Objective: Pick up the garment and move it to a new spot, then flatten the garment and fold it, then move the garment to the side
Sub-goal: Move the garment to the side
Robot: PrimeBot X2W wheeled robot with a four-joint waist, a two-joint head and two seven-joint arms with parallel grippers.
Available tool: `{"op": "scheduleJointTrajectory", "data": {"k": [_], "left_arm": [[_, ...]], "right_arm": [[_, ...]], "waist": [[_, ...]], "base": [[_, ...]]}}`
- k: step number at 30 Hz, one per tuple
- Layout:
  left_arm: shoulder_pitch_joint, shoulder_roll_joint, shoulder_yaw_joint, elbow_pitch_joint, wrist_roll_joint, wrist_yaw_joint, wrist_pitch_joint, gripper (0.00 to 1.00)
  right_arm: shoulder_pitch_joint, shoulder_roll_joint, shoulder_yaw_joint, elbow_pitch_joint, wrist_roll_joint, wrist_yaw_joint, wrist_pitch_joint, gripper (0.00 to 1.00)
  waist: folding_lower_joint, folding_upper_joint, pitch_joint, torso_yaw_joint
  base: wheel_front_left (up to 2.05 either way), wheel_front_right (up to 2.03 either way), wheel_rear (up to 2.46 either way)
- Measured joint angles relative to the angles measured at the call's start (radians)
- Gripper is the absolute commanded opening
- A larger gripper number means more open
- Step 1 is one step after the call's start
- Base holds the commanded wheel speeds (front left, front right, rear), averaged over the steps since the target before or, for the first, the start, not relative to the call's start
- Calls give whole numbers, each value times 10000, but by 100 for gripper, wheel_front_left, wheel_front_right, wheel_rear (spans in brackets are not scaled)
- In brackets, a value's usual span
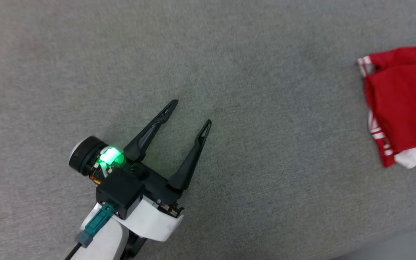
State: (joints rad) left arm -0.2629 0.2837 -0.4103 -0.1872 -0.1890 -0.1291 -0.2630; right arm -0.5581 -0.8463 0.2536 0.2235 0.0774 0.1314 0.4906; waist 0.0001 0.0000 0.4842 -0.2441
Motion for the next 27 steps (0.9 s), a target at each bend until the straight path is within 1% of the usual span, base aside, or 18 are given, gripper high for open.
{"op": "scheduleJointTrajectory", "data": {"k": [6,9,13,17,18,19,22,27], "left_arm": [[-773,456,-278,-316,27,0,0,100],[-946,694,-318,-458,474,0,0,100],[-979,683,-305,-610,500,0,0,100],[-1035,606,-280,-617,525,0,0,100],[-1035,583,-276,-608,525,0,0,100],[-1034,546,-263,-602,525,0,0,100],[-1030,401,-159,-541,506,0,0,100],[-673,-10,176,-529,245,0,0,100]], "right_arm": [[-775,-96,-895,1634,-205,2,-1034,0],[-985,-150,-1306,2364,-337,2,-1429,0],[-1240,10,-1735,3032,-541,2,-1726,0],[-1391,155,-1994,3471,-838,2,-1918,0],[-1399,205,-2111,3574,-909,2,-1964,7],[-1437,249,-2219,3647,-972,2,-1992,100],[-1597,416,-2439,3670,-1147,0,-2178,100],[-1666,709,-2661,3517,-1206,2,-2456,100]], "waist": [[1,0,1252,-89],[1,0,1732,-12],[1,0,2124,175],[1,0,2170,356],[1,0,2127,375],[1,0,2075,392],[1,0,1851,443],[0,0,1174,529]], "base": [[0,0,0],[0,0,0],[0,0,0],[0,0,0],[0,0,0],[0,0,0],[0,0,0],[0,0,0]]}}
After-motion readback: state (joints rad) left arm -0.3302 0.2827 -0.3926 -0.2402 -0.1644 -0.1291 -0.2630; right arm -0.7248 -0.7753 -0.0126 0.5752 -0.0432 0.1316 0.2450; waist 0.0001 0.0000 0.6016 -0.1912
